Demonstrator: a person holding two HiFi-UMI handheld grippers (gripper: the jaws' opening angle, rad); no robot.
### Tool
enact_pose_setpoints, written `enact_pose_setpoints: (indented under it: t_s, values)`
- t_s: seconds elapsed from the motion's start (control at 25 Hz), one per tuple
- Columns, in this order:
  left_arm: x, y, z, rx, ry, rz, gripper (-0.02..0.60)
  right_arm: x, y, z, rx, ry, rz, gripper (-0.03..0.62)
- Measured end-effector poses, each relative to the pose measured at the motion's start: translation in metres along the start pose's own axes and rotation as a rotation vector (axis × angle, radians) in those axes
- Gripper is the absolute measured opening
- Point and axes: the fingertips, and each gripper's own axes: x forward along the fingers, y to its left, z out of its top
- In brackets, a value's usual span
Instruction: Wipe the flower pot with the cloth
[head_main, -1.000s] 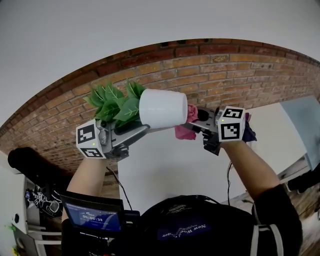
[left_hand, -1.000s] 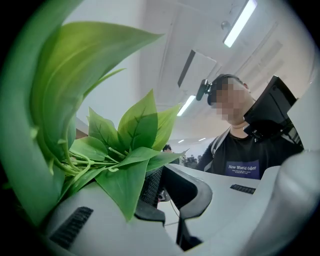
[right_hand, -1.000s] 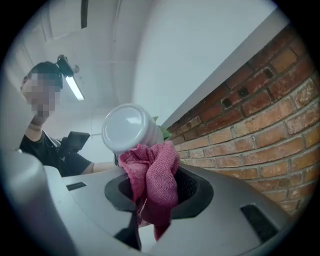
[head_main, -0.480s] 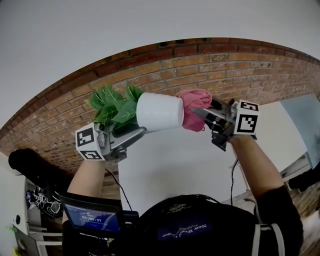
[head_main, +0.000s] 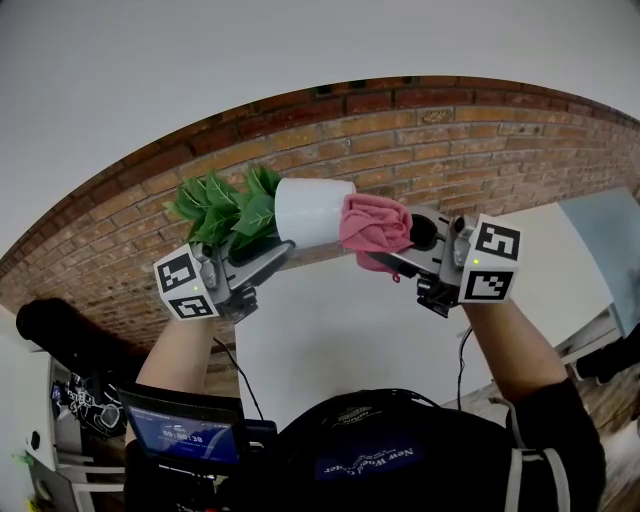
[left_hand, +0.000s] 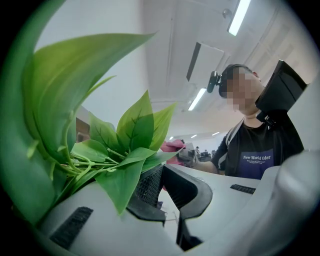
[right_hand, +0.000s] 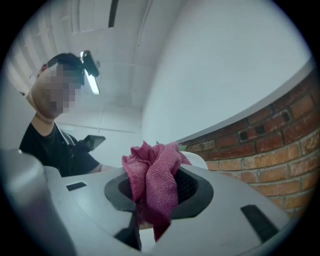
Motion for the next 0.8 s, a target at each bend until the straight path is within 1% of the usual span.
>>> enact_pose_setpoints:
  t_s: [0.08, 0.16, 0.28, 0.36, 0.4, 0.48, 0.56, 0.64, 0.8]
  values:
    - [0.003, 0.0, -0.007, 0.032, 0.055, 0.01, 0.006, 0.006, 0.011, -0.004, -0.102, 0.061, 0.0, 0.109]
    - [0.013, -0.006, -0.02, 0.091, 0.144, 0.0, 0.006, 0.013, 0.021, -0.009, -0.208, 0.131, 0.003, 0.109]
    - [0.036, -0.029, -0.045, 0.196, 0.301, -0.063, 0.006, 0.018, 0.023, -0.016, -0.336, 0.233, -0.015, 0.109]
    - [0.05, -0.05, -0.062, 0.268, 0.396, -0.109, 0.006, 0.016, 0.019, -0.022, -0.375, 0.291, -0.038, 0.109]
    - [0.054, -0.059, -0.067, 0.302, 0.422, -0.131, 0.006, 0.015, 0.018, -0.025, -0.384, 0.312, -0.048, 0.109]
    - [0.054, -0.072, -0.071, 0.343, 0.419, -0.166, 0.009, 0.014, 0.014, -0.027, -0.373, 0.325, -0.063, 0.109]
    - [0.047, -0.076, -0.067, 0.352, 0.385, -0.189, 0.009, 0.014, 0.005, -0.024, -0.327, 0.309, -0.074, 0.109]
    - [0.04, -0.076, -0.057, 0.324, 0.349, -0.204, 0.009, 0.014, -0.011, -0.017, -0.242, 0.28, -0.079, 0.109]
    - [0.036, -0.075, -0.029, 0.236, 0.267, -0.21, 0.009, 0.003, -0.042, -0.003, -0.04, 0.194, -0.098, 0.109]
